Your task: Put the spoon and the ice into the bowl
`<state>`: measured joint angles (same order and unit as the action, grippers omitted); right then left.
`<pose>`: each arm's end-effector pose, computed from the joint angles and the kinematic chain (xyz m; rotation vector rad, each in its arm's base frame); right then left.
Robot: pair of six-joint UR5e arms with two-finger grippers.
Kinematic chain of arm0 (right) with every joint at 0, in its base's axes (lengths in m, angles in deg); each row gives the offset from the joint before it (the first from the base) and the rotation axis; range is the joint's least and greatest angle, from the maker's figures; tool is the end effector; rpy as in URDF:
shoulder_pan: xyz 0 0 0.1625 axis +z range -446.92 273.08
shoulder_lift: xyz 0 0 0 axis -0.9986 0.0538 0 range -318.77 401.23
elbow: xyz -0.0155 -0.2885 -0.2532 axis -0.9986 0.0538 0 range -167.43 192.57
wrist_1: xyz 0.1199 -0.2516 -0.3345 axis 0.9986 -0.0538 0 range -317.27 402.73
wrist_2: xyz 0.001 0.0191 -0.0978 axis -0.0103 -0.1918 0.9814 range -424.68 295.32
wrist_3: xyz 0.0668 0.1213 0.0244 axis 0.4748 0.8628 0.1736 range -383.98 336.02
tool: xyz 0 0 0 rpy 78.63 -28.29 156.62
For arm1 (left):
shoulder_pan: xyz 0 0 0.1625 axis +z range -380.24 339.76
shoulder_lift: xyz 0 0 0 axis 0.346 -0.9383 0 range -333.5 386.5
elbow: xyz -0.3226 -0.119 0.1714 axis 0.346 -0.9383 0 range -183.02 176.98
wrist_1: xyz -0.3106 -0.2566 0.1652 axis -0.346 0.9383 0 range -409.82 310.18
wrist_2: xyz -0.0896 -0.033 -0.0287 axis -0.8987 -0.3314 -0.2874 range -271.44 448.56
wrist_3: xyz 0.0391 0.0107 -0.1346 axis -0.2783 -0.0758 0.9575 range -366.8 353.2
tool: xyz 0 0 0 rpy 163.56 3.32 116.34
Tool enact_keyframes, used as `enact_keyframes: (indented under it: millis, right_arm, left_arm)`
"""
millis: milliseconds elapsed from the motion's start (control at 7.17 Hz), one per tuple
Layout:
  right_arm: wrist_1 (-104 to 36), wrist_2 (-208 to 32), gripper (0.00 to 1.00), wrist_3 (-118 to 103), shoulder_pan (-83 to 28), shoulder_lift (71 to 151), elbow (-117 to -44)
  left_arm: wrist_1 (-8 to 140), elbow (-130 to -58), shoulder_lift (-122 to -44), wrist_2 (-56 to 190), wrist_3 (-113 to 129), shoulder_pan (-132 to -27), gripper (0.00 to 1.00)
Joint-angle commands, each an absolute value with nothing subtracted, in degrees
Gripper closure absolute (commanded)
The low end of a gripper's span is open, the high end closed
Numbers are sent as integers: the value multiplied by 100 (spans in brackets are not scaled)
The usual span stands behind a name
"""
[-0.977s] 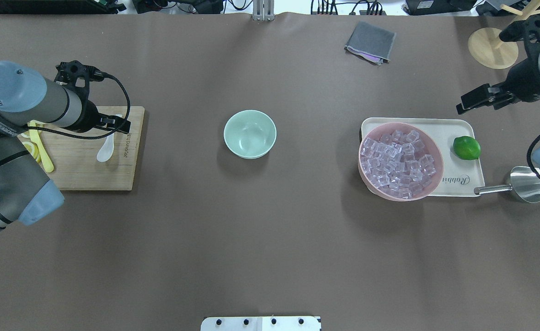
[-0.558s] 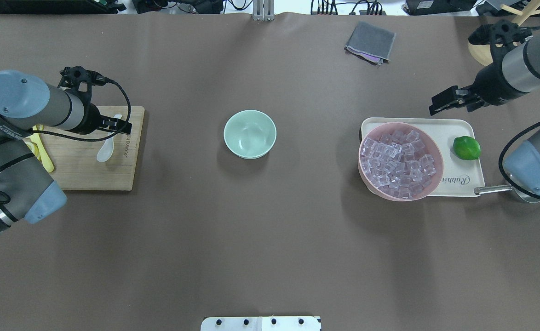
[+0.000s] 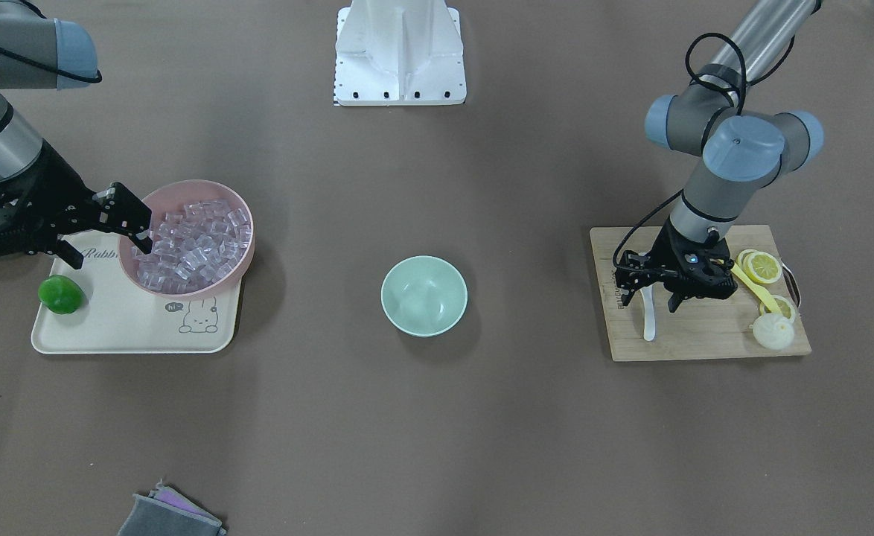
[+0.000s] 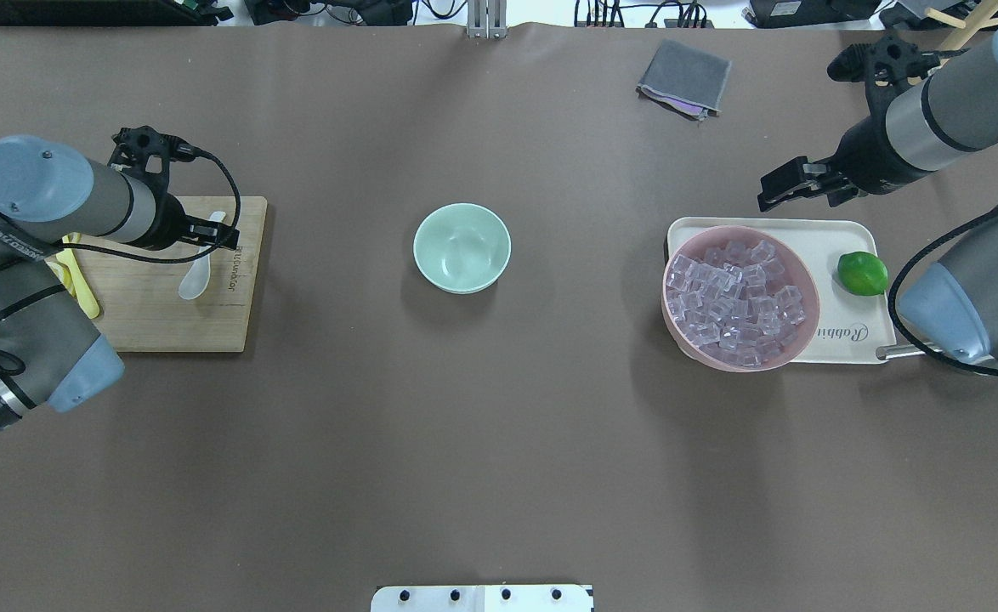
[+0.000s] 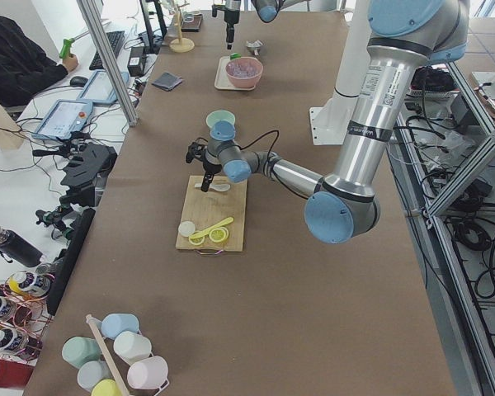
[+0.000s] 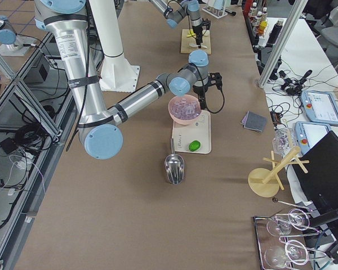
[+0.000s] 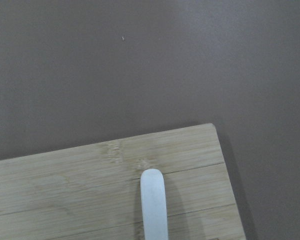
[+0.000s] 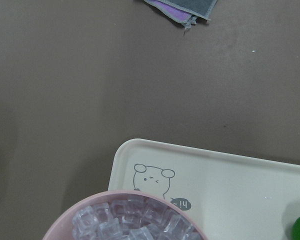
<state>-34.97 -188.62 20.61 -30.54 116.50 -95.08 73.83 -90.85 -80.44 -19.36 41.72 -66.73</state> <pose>-0.2870 -0.5304 0.3249 0.2322 -0.9109 -0.0538 0.4022 -0.5544 0.4385 0.3704 0.8064 0.0507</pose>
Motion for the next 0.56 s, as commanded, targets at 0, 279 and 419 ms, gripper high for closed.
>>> enact_keyframes:
  millis: [0, 279, 419]
  right_arm:
    - [-3497, -18887, 1, 2102, -3058, 11594, -9527]
    - [-3497, -18887, 1, 2154, -3058, 11594, -9527]
    - [-3497, -18887, 1, 2146, -3058, 11585, -9510]
  left_arm:
    - [7376, -9047, -8046, -1928, 4172, -6673, 35]
    - [7349, -9047, -8055, -1928, 4181, -6673, 49]
    - [7349, -9047, -8055, -1937, 4181, -6673, 56]
